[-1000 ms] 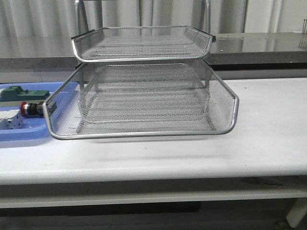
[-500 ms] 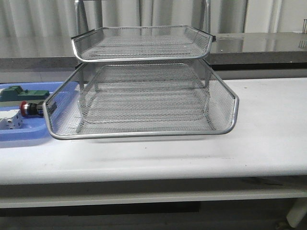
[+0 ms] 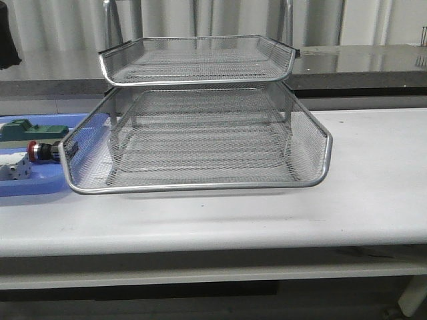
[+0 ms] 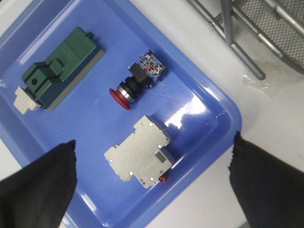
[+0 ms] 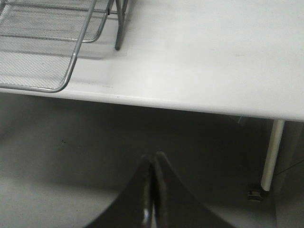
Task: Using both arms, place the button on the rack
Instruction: 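Lower the left gripper onto the red button in the blue tray and grasp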
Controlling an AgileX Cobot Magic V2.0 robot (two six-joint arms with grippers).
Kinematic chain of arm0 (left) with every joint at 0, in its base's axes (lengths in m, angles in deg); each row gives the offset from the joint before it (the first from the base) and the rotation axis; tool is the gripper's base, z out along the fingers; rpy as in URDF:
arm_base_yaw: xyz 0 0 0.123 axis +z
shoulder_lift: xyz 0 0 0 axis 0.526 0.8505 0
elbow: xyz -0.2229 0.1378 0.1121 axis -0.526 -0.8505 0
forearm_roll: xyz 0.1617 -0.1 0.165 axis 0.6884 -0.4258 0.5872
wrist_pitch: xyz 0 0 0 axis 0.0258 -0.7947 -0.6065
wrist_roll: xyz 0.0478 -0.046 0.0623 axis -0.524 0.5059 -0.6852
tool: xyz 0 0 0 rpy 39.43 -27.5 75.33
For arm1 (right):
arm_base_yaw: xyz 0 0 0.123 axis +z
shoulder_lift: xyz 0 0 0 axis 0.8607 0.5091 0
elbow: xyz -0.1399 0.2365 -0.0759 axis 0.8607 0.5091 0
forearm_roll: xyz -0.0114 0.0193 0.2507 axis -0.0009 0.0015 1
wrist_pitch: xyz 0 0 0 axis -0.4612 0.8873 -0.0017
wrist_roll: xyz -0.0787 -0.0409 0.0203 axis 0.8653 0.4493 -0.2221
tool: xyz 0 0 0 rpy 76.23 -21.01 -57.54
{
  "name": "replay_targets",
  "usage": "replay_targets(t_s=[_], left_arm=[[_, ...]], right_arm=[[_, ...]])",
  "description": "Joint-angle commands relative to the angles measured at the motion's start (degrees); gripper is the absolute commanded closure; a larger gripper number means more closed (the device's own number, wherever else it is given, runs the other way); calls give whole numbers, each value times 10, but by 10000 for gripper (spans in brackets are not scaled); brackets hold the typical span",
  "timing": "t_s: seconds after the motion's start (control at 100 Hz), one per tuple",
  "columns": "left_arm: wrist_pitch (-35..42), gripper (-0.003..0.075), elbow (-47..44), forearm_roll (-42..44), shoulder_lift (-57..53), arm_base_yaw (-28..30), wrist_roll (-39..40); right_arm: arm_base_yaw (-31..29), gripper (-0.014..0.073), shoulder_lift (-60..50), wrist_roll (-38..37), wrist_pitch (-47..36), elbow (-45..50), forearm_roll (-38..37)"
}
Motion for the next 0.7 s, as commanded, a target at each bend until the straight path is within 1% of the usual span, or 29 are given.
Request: replay_targets(t_s=[0.0,0.28,0.69], left_arm=[[14,103,40,-12,-1,0,-22],[17,103,96,-12,92,0,-82],[22,103,196,11,214,-22,-105]], right_arm=[[-2,662,5,0,-32,-18,-6],[-2,662,5,0,-32,-18,-6],[-2,662,5,0,-32,-18,-6]])
